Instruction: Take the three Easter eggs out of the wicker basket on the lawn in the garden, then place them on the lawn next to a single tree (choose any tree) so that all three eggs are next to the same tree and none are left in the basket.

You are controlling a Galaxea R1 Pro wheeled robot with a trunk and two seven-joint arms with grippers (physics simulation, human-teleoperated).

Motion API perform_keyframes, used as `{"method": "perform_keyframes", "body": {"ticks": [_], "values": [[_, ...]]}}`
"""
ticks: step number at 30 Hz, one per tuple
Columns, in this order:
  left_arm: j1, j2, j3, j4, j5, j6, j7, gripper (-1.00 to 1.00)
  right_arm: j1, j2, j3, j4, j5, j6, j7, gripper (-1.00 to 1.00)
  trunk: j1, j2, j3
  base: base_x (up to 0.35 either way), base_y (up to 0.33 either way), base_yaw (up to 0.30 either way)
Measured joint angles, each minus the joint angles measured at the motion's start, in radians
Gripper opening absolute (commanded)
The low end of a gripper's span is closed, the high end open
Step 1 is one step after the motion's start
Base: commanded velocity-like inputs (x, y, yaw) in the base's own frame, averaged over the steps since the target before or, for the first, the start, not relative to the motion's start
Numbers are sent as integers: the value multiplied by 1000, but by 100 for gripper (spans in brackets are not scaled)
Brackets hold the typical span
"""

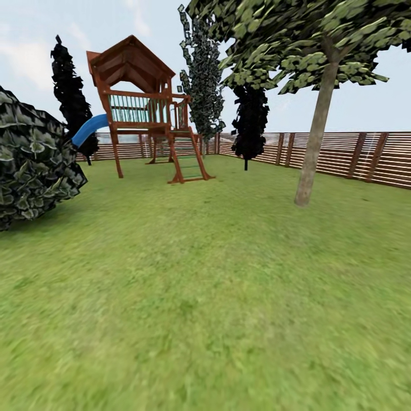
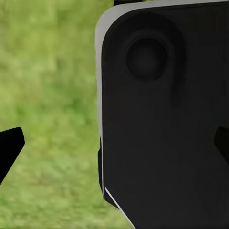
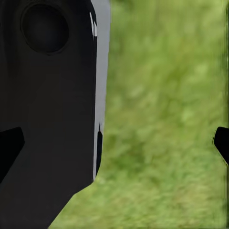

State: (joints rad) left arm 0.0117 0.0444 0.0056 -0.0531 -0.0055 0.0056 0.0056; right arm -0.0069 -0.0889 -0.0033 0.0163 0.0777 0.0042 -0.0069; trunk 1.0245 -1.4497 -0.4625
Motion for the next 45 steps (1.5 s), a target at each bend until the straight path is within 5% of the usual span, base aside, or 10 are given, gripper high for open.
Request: {"method": "perform_keyframes", "body": {"ticks": [45], "values": [[0,3,0,-1,0,0,-3,100,0,3,1,1,0,0,0,100,0,0,0,294,-150,48]]}}
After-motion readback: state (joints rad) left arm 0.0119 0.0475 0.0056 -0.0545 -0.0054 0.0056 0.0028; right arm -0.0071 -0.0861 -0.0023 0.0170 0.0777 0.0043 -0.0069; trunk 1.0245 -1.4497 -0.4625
